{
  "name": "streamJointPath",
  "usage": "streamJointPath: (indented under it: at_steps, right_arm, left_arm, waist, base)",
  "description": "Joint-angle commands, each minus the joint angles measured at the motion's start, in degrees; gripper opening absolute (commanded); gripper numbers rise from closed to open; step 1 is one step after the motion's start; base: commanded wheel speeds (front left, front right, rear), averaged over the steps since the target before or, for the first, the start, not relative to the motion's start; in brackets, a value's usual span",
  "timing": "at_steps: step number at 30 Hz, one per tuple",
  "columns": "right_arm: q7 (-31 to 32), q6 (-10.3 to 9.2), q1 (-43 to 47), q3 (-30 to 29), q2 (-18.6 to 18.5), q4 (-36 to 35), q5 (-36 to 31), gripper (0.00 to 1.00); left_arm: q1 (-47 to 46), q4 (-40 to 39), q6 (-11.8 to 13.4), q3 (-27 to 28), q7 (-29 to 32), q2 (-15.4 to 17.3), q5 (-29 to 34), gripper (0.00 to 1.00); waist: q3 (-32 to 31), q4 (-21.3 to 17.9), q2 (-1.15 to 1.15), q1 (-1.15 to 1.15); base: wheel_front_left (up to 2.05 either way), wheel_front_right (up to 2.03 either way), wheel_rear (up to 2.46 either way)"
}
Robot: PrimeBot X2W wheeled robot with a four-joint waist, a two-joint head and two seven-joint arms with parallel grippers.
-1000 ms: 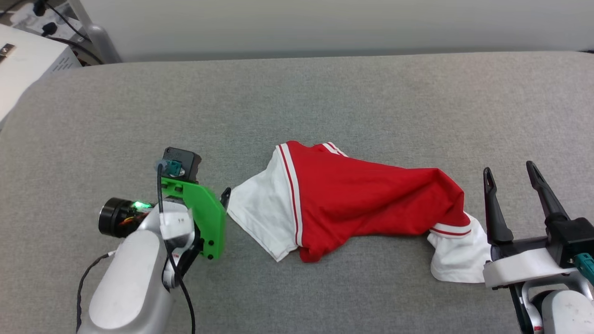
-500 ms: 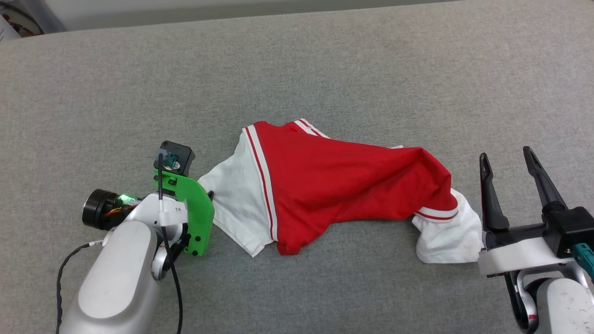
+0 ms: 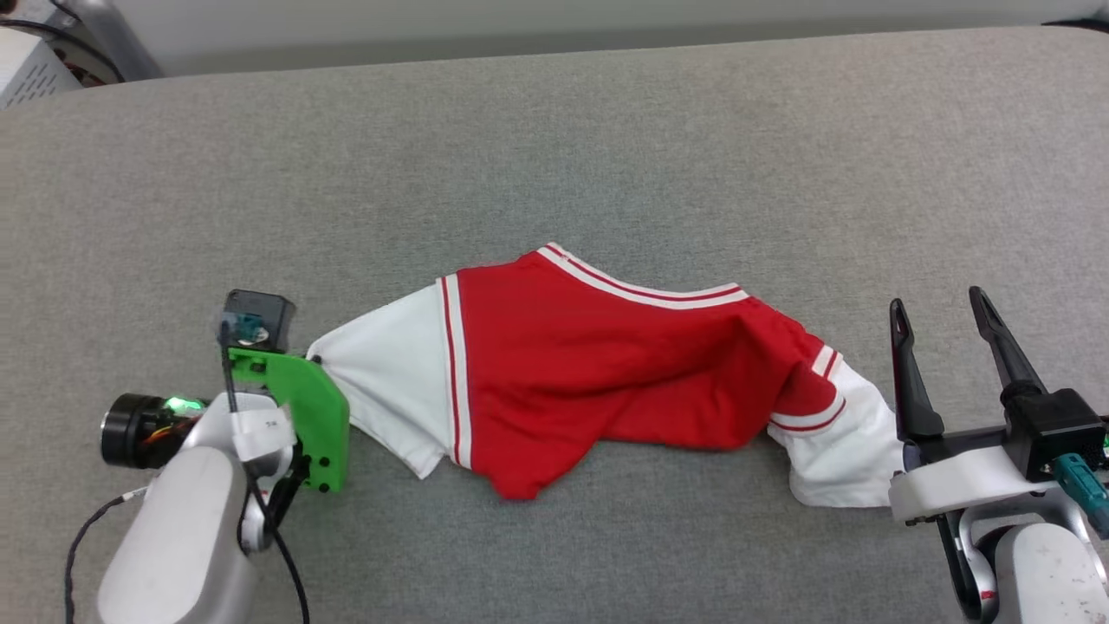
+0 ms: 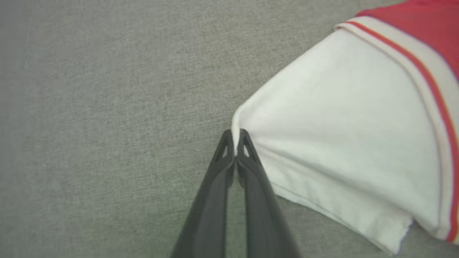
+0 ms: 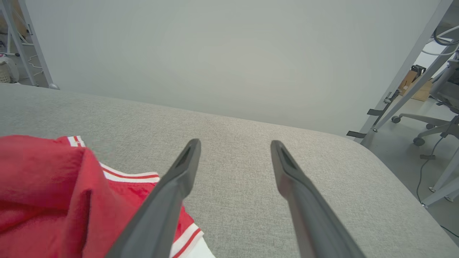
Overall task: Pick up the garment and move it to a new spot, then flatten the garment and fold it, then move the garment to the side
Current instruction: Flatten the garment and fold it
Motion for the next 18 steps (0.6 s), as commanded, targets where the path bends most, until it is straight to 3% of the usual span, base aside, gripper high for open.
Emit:
streamJointPath:
  at_steps: [1,9,17,18]
  right_arm:
    - [0.28,-0.05,0.48,-0.09,0.06,0.47,-0.27,1.00]
    - [2.26,-0.05,1.50,0.41,0.07,2.48,0.11,1.00]
    - [4.72,-0.05,1.92,0.53,0.06,4.59,0.24,1.00]
    - [4.94,-0.05,1.98,0.49,0.00,4.82,0.18,1.00]
  left_arm:
    - [1.27,-1.37,0.69,1.13,-0.62,0.94,-0.63,0.00]
    - [10.41,-9.71,1.92,4.63,1.49,3.49,-4.20,0.00]
    - [17.48,-11.57,2.50,3.97,1.33,1.66,-6.37,0.00]
    - [17.46,-11.47,2.33,3.69,0.32,1.45,-6.14,0.54]
  waist:
    - [-1.78,1.79,0.64,0.00]
    - [-3.73,3.89,0.64,0.00]
    - [-4.40,4.21,0.64,0.00]
    - [-4.61,4.31,0.64,0.00]
  base:
    - [0.00,0.00,0.00]
    - [0.00,0.00,0.00]
    - [0.00,0.00,0.00]
    - [0.00,0.00,0.00]
